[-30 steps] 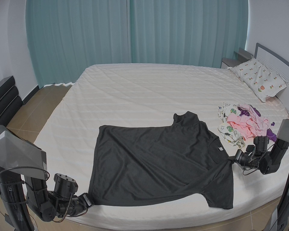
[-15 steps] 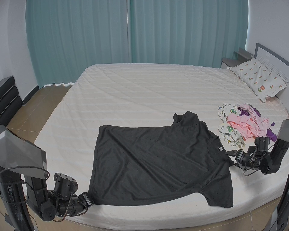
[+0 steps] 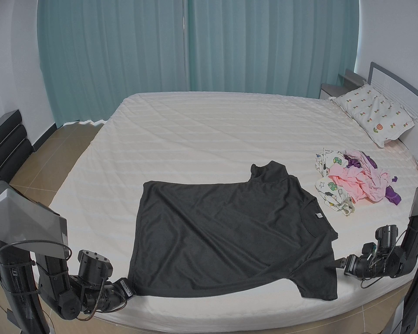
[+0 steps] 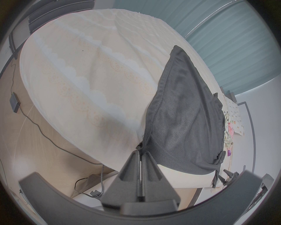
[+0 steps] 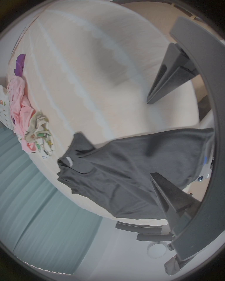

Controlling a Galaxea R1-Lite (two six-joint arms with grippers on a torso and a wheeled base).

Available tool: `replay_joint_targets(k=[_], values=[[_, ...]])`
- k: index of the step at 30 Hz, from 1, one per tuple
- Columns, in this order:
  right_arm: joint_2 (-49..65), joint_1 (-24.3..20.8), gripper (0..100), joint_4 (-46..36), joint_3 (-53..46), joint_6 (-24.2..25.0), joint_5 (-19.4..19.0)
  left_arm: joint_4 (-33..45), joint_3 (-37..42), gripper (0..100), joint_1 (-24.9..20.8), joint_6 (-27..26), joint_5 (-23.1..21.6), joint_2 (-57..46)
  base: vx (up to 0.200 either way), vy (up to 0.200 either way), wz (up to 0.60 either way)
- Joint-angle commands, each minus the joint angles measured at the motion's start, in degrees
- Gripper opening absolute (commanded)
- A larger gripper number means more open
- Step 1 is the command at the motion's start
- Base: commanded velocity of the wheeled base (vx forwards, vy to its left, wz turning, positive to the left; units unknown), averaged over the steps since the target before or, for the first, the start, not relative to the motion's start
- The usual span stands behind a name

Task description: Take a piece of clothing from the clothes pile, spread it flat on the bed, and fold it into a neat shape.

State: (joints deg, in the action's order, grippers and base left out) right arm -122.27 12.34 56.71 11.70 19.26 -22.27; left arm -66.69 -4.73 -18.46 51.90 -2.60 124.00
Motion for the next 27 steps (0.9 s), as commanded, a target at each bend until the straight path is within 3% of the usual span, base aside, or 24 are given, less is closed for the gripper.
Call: replay_joint_targets(k=[1,4,7,23,24,27], values=[[0.4,-1.0,100,2.6,-7.3,-1.5,-0.1,0.0,0.0,0,0.2,0.0,0.0,0.1,0.0,0.0,0.0],[0.2,-1.4,100,3.2,-8.1,-1.4,-0.2,0.0,0.0,0,0.2,0.0,0.0,0.1,0.0,0.0,0.0],[-2.0,-4.6,100,3.8,-9.2,-1.1,0.3,0.0,0.0,0,0.2,0.0,0.0,0.1,0.0,0.0,0.0],[-4.8,-7.8,100,11.3,-11.5,4.5,1.4,0.0,0.0,0,0.2,0.0,0.0,0.1,0.0,0.0,0.0],[-4.9,-8.0,0,11.4,-11.5,5.3,1.4,0.0,0.0,0,0.2,0.0,0.0,0.1,0.0,0.0,0.0],[-4.6,-8.1,0,11.2,-11.5,5.7,1.4,0.0,0.0,0,0.2,0.0,0.0,0.1,0.0,0.0,0.0]])
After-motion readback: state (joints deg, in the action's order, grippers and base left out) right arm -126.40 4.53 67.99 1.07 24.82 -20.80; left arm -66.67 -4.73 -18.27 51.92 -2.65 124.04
